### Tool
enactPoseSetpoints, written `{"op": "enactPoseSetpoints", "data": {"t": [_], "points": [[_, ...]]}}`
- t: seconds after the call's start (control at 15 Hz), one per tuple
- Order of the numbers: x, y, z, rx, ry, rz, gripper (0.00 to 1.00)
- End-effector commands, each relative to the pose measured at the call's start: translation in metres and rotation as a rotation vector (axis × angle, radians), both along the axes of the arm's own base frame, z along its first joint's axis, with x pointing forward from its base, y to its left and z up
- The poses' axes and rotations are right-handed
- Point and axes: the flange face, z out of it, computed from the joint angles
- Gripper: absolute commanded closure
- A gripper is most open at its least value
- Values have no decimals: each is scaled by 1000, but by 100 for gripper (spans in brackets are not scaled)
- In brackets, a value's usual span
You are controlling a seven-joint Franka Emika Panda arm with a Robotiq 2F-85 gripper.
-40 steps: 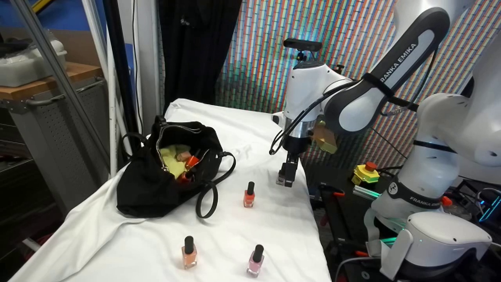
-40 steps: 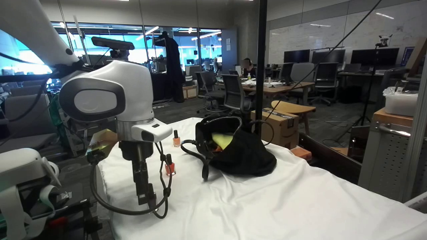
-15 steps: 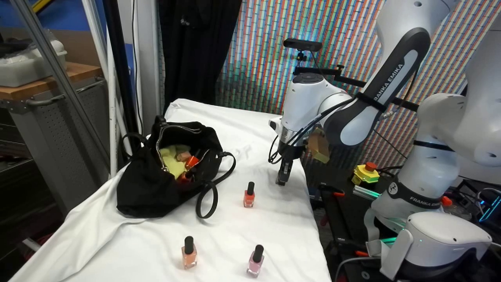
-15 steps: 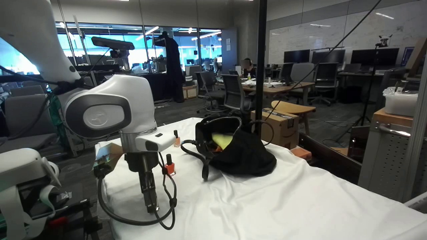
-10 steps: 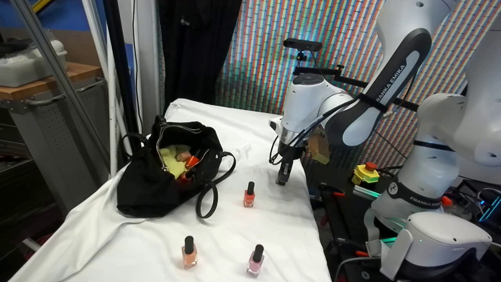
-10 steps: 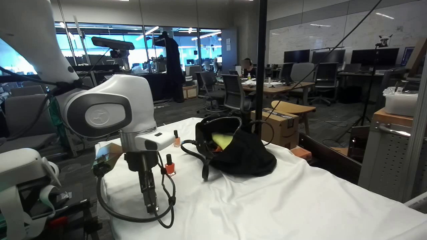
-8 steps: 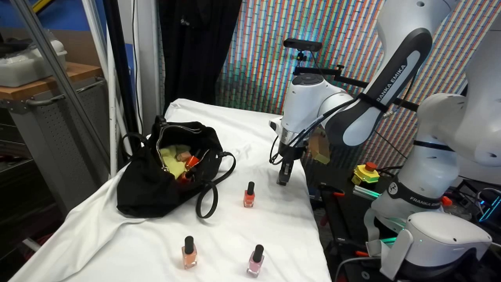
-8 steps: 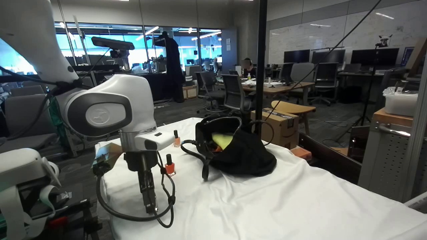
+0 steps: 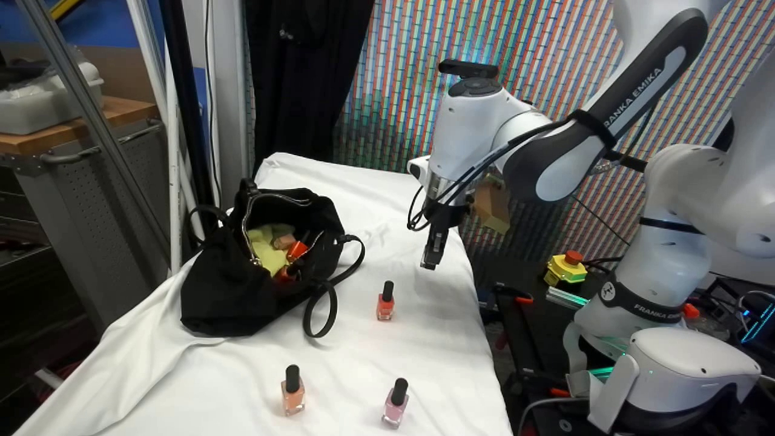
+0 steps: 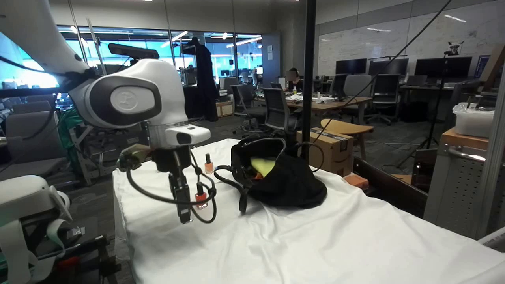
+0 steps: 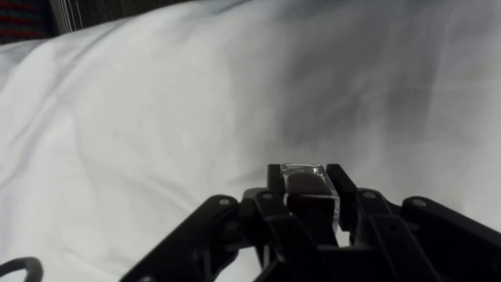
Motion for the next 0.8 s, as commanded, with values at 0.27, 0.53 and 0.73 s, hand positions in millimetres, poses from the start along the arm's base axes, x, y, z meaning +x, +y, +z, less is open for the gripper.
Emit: {"op": "enactPoseSetpoints", "data": {"t": [0.27, 0.53, 0.73], "points": [[73, 21, 86, -21, -143, 28, 84], [128, 42, 101, -21, -196, 93, 84], [166, 62, 102, -7, -210, 150, 84]]}}
